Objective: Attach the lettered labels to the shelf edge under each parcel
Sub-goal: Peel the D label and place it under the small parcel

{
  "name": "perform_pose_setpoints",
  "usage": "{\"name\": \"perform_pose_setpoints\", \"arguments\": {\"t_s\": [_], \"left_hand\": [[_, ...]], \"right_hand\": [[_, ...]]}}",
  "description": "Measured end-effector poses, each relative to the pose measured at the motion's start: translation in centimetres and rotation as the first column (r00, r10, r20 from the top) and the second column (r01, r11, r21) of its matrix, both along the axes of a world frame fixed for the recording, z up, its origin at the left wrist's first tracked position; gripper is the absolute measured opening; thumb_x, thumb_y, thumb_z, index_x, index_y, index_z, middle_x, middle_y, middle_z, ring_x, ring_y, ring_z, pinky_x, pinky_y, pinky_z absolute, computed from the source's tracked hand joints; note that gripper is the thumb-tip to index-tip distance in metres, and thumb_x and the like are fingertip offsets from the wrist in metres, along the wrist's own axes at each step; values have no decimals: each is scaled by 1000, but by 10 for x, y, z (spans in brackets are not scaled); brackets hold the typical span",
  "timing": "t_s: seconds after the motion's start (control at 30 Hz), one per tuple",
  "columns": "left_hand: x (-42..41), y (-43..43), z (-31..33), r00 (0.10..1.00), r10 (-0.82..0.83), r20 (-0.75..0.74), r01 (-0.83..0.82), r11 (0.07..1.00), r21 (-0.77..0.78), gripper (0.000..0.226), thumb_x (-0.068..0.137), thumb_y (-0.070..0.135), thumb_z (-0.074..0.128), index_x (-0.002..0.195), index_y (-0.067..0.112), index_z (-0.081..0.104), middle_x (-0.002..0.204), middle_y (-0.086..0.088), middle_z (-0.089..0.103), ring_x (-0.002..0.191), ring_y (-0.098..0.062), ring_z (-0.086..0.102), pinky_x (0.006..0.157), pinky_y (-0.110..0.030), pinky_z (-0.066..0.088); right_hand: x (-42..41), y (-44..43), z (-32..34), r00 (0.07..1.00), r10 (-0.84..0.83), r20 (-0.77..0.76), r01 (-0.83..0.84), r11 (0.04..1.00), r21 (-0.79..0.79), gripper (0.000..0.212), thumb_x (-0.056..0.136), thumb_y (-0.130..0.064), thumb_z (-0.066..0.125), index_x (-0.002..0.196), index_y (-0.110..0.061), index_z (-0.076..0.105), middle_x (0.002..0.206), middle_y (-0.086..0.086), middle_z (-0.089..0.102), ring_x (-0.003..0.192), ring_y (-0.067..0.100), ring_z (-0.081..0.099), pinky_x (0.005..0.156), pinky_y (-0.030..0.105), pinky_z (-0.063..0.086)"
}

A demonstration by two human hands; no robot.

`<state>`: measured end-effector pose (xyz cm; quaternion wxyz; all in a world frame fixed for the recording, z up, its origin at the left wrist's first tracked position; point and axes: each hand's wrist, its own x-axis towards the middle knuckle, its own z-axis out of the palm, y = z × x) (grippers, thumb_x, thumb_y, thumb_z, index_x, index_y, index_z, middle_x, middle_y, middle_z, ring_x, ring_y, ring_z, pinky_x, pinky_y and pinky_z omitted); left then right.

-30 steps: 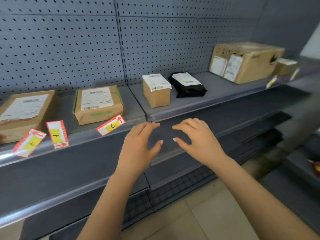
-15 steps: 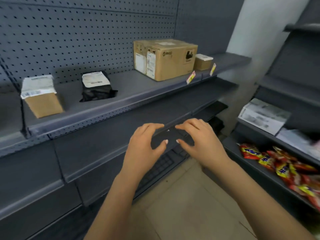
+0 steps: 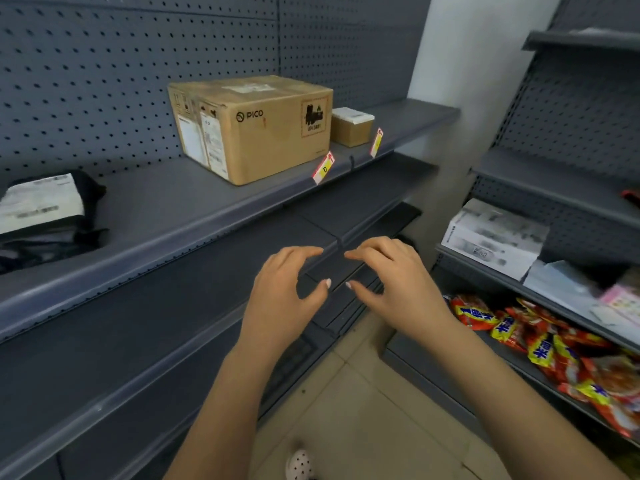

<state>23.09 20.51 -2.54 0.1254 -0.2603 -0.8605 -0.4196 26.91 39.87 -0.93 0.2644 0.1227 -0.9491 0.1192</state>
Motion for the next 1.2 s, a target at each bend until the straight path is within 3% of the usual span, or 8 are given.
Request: {"name": "perform_pose_setpoints", "arguments": {"t_s": [0.4,0.73,0.97,1.2], "left_hand": [[-185,85,14,996,65,-66,-67,997,-32,41,87,27,69,127,27,58,124,14,56,117,-1,44,101,-28,38],[-261,119,4,966,232,-117,-247,960,-135,42,86,24,71,125,27,58,120,12,57,111,-8,50,94,-28,41],[-289,152,0,879,450,-156,-471,870,-146,43,80,16,74,122,20,61,115,4,62,107,-18,58,91,-41,50],[-289,180,-11,729,658,-189,-685,708,-175,39,79,26,63,118,18,64,116,0,64,107,-23,59,96,-47,47]], "right_hand": [[-196,89,15,997,72,-18,-72,997,41,43,78,-24,75,119,-18,62,118,-1,57,114,17,52,104,40,37],[-314,131,4,961,276,-4,-276,961,13,42,77,-23,75,117,-17,63,115,-2,57,111,19,53,106,38,33],[-395,146,0,834,550,-33,-550,835,21,41,75,-18,76,114,-14,65,114,3,59,109,22,53,107,36,29],[-440,155,-6,625,780,-33,-773,625,106,38,81,-16,72,118,-15,64,120,4,59,113,20,53,114,39,21]]}}
